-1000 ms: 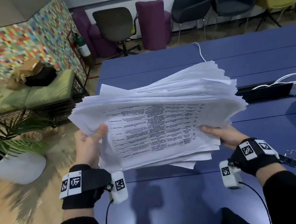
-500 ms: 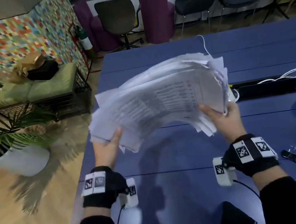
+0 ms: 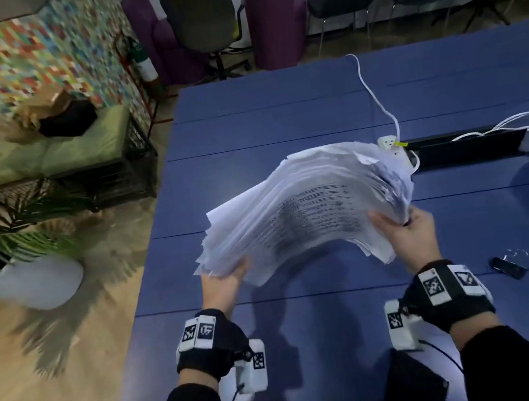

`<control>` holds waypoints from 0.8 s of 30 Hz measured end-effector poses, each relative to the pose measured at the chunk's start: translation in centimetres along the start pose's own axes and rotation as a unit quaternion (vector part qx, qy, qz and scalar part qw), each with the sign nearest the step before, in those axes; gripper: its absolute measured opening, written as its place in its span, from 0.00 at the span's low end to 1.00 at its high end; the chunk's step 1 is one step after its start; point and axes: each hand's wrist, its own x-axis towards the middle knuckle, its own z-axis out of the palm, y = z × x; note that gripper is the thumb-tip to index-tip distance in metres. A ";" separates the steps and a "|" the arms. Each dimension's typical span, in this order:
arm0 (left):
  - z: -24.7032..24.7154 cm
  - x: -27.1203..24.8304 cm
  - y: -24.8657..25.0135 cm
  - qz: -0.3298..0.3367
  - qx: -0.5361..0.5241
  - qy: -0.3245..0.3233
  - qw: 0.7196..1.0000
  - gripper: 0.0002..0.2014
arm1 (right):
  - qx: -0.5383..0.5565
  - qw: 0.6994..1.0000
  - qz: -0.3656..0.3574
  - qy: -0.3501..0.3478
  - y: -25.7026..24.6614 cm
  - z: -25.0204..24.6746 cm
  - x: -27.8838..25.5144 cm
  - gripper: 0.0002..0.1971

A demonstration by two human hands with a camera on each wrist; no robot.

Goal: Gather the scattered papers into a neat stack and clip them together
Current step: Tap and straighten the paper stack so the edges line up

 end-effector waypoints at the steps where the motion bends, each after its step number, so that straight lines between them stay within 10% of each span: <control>1: -0.2 0.2 0.2 -0.001 -0.005 -0.002 1.000 0.15 | -0.007 1.000 -0.002 -0.012 -0.2 -0.3 0.0 0.07; 9: 0.8 0.0 0.4 0.094 0.001 -0.011 0.996 0.20 | -0.003 0.995 0.102 -0.005 3.2 -1.4 -1.1 0.17; 15: 3.1 -0.5 1.7 0.252 0.114 0.058 0.959 0.01 | -0.027 0.998 0.049 -0.011 1.5 -0.5 -0.2 0.12; 24: 0.0 4.9 1.7 0.112 0.093 0.113 0.983 0.14 | -0.166 0.986 0.015 0.005 2.3 -0.6 0.5 0.07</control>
